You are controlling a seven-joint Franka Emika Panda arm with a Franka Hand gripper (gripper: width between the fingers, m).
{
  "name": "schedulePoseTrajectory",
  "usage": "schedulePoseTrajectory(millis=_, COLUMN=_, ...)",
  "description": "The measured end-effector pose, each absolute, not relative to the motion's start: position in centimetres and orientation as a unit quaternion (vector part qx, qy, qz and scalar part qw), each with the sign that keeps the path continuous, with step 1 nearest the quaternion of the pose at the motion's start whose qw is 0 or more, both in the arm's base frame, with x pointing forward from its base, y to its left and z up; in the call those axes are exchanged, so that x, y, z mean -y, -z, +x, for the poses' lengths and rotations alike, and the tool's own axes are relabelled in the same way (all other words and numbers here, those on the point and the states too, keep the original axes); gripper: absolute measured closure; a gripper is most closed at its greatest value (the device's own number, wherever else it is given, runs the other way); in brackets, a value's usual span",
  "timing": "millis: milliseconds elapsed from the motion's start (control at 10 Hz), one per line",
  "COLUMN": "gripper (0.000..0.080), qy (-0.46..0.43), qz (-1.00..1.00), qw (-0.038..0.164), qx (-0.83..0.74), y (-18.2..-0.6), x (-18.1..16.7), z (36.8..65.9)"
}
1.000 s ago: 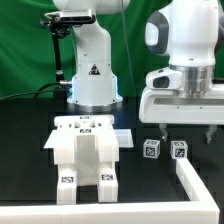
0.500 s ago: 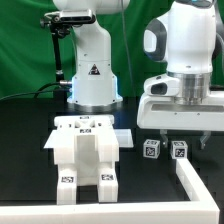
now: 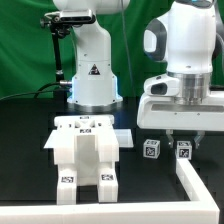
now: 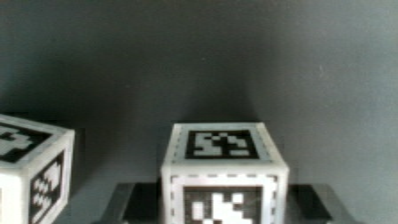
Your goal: Assemble chair
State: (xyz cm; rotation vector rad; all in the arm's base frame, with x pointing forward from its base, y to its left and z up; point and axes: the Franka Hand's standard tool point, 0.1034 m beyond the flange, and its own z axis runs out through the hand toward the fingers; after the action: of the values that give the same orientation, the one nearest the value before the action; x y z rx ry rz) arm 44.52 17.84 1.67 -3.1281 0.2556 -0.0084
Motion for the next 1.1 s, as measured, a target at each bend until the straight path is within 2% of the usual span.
schedulePoseTrajectory(millis=200, gripper=0.0518, qy=-0.002, qz=-0.997, qw=0.000, qx=-0.078, y=-1.9, x=-17.6, z=44.6)
schedulePoseTrajectory(millis=300, gripper=0.0518, qy=-0.021, qz=-0.998, qw=-0.002, qx=-0.057, y=-4.0, x=-16.6, z=45.0)
schedulePoseTrajectory(millis=400, gripper=0.0518, qy=-0.017, qz=-0.999, qw=0.007, qx=-0.047, y=-7.8, x=-14.6, z=46.4)
schedulePoseTrajectory(millis=500, gripper=0.0518, qy=-0.022, qz=-0.999, qw=0.011, qx=-0.029, y=-9.8, x=-12.8, z=47.1)
schedulePoseTrajectory(millis=700, gripper=0.0518, qy=-0.020, qz=-0.999, qw=0.027, qx=-0.014, y=-16.0, x=-7.5, z=50.2)
schedulePoseTrajectory(millis=800, gripper=0.0518, qy=-0.011, qz=-1.000, qw=0.022, qx=-0.011, y=-16.8, x=-6.9, z=50.6)
schedulePoseTrajectory(millis=1100, gripper=0.0518, qy=-0.012, qz=-1.000, qw=0.019, qx=-0.016, y=-16.7, x=-7.2, z=50.5)
